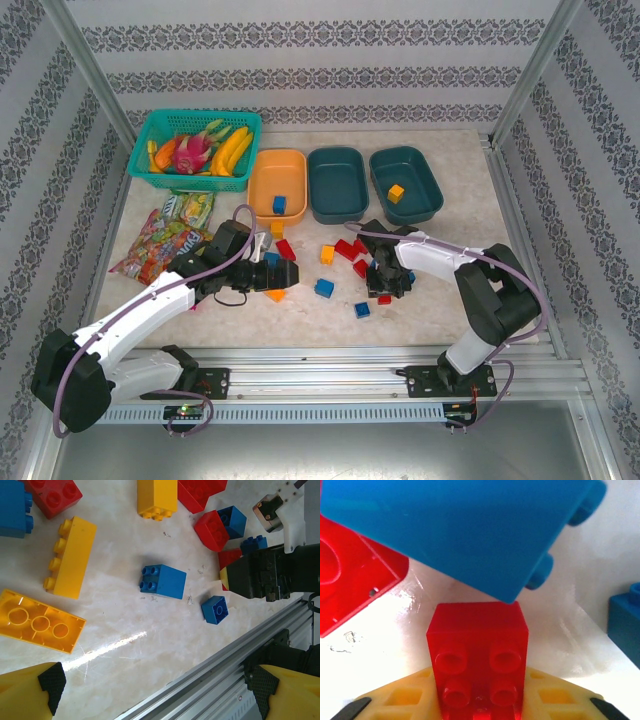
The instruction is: Sort the legos into containers by color
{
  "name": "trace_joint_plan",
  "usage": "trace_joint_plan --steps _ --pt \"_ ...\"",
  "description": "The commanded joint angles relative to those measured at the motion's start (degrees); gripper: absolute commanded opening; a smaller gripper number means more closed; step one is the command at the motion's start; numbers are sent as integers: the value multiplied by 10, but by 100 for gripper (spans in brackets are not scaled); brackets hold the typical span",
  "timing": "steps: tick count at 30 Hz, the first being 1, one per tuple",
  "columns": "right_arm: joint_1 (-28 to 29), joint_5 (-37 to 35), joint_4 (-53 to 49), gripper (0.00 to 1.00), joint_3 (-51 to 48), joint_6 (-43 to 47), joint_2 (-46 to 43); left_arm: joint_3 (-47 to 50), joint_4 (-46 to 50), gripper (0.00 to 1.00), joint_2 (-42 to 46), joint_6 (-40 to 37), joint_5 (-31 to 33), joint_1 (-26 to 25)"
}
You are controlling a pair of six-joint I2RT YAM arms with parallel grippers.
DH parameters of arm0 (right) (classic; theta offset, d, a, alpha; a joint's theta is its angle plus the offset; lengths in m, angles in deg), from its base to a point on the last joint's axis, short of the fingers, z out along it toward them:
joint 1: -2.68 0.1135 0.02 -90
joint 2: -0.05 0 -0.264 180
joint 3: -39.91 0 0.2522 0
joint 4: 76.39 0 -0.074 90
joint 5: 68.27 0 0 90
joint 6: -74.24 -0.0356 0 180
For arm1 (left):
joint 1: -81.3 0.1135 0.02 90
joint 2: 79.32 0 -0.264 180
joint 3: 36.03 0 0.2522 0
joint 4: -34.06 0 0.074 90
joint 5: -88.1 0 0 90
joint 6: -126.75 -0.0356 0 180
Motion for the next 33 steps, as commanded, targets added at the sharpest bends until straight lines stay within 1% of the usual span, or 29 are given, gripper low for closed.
trace_joint_plan --steps 1,3,6,9,11,14,16,22,27,33 --pt "1 -16 7 28 1 7 -1 7 -15 97 13 9 0 -7" --pt "7 -17 -4 25 5 4 -25 1 -18 97 13 14 5 -7" --pt "15 -18 -34 25 36 -10 -76 -24 -21 97 13 28 20 -7" --pt "14 -16 -54 25 95 -26 -107 -68 -18 98 5 43 50 -5" --pt "9 -16 -58 26 147 -28 -97 -106 -11 98 -11 51 66 3" --pt "1 -8 -54 26 240 -22 -39 -156 -15 98 -59 66 62 26" --pt "-7 -3 -54 25 311 -19 21 -184 -34 98 -93 72 47 41" --pt "-34 10 -51 25 493 -25 200 -277 -32 97 -195 70 40 89" --pt "-54 9 -86 25 651 -28 348 -327 -35 97 -265 53 35 113" --pt "-74 22 -130 27 802 -35 473 -348 -35 96 -313 41 34 125"
